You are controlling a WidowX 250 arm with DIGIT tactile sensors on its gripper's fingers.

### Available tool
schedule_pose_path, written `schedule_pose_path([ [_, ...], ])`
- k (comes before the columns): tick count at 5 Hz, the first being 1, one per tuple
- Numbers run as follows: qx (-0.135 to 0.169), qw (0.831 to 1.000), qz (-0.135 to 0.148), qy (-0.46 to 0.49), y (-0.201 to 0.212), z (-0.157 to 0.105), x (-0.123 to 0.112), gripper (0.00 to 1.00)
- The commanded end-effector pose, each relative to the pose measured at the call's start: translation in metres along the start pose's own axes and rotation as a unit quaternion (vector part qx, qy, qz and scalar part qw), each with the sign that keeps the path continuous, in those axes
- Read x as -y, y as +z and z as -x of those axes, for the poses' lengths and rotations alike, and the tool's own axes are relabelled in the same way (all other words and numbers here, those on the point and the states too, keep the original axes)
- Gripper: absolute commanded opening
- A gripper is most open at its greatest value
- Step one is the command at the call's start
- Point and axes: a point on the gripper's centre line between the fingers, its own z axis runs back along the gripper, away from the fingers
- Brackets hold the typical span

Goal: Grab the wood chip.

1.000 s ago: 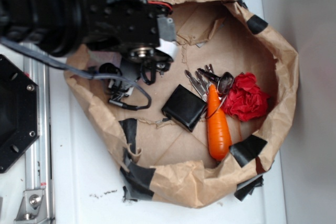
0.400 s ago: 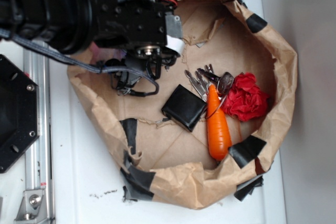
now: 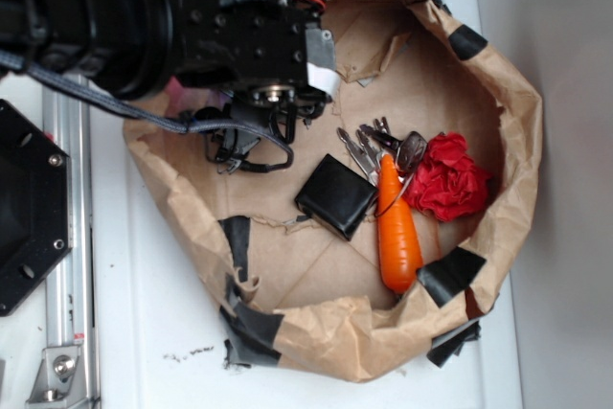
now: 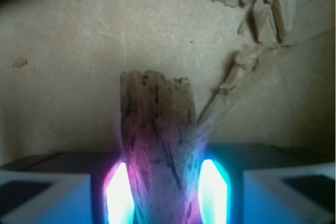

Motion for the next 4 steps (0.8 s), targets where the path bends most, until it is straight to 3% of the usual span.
schedule_pose_path([
  [1, 0.084, 0.996, -0.001, 0.033, 0.061, -0.013, 0.007, 0.0],
  [3, 0.127, 0.987, 0.046, 0.083, 0.161, -0.024, 0.015, 0.0],
  [4, 0.111, 0.983, 0.052, 0.138, 0.159, -0.029, 0.013, 0.0],
])
